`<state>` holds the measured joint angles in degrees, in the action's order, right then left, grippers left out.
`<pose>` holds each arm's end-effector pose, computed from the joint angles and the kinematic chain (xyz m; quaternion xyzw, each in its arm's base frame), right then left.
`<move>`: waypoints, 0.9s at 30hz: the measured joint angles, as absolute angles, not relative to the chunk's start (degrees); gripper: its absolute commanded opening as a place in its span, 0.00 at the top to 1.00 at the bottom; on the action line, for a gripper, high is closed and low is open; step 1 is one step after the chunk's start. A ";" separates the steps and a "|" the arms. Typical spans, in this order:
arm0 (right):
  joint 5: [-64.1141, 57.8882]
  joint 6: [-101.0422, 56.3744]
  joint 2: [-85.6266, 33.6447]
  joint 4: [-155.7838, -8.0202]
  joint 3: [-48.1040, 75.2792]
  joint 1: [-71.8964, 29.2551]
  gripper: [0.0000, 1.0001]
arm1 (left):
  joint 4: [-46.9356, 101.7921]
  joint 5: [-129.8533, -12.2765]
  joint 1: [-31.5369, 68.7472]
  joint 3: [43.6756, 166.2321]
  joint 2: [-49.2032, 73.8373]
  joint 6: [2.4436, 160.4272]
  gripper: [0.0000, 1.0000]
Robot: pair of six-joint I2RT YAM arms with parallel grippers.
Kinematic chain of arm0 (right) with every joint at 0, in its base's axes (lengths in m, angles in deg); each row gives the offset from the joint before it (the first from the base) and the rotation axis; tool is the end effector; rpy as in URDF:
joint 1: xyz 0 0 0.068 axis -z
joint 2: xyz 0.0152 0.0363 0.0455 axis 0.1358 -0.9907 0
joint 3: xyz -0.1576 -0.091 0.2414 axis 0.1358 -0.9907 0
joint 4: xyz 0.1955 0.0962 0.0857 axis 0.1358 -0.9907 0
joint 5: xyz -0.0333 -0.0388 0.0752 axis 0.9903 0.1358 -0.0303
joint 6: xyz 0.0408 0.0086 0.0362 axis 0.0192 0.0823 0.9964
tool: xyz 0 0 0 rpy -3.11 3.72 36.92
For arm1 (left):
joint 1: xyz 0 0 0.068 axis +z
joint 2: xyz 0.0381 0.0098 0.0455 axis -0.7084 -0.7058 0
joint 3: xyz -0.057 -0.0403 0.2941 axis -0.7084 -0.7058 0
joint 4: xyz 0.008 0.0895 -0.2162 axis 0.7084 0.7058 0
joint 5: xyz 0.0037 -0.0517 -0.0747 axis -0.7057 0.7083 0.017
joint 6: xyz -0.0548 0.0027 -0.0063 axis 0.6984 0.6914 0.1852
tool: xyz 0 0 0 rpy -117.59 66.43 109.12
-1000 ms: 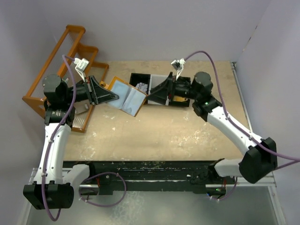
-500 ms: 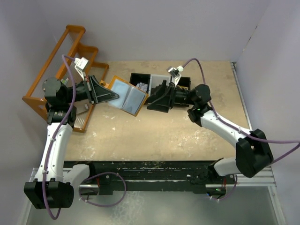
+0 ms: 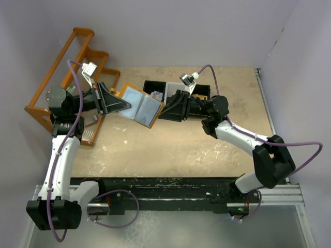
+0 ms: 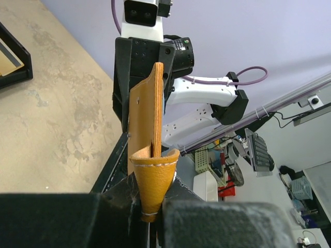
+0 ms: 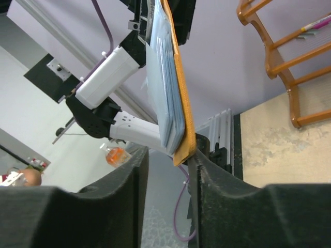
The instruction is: Take the credit cards out of the card holder
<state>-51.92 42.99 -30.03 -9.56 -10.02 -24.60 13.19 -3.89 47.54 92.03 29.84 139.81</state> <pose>0.2216 0.1777 0.3986 -0.2711 0.5038 0.7535 0.3239 0.1585 -0.0296 0.4533 0.1231 0.6683 -0.6550 0.3305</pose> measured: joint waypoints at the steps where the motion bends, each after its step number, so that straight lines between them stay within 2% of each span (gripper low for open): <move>1: -51.87 43.30 -30.03 -9.34 -9.86 -24.60 0.69 | 13.19 -3.91 47.54 92.03 29.84 139.85 1.00; 4: -51.41 43.62 -30.05 -8.86 -9.60 -24.60 0.73 | 13.15 -3.89 47.28 92.03 29.84 139.98 1.00; 13: -49.01 43.73 -31.02 -9.76 -9.54 -24.97 0.73 | 13.04 -3.89 47.19 92.03 29.84 140.75 1.00; 17: -48.22 43.17 -31.19 -12.05 -8.88 -25.60 0.68 | 13.02 -3.89 47.17 92.03 29.84 140.77 1.00; 20: -47.33 42.44 -31.34 -13.54 -7.96 -26.37 0.56 | 12.95 -3.89 47.17 92.03 29.84 140.77 1.00; 23: -46.96 41.85 -32.00 -14.70 -6.32 -27.26 0.49 | 12.91 -3.87 47.17 92.03 29.84 140.79 1.00; 27: -46.78 42.25 -32.31 -14.04 -5.38 -27.83 0.46 | 12.89 -3.80 47.17 92.03 29.84 140.77 1.00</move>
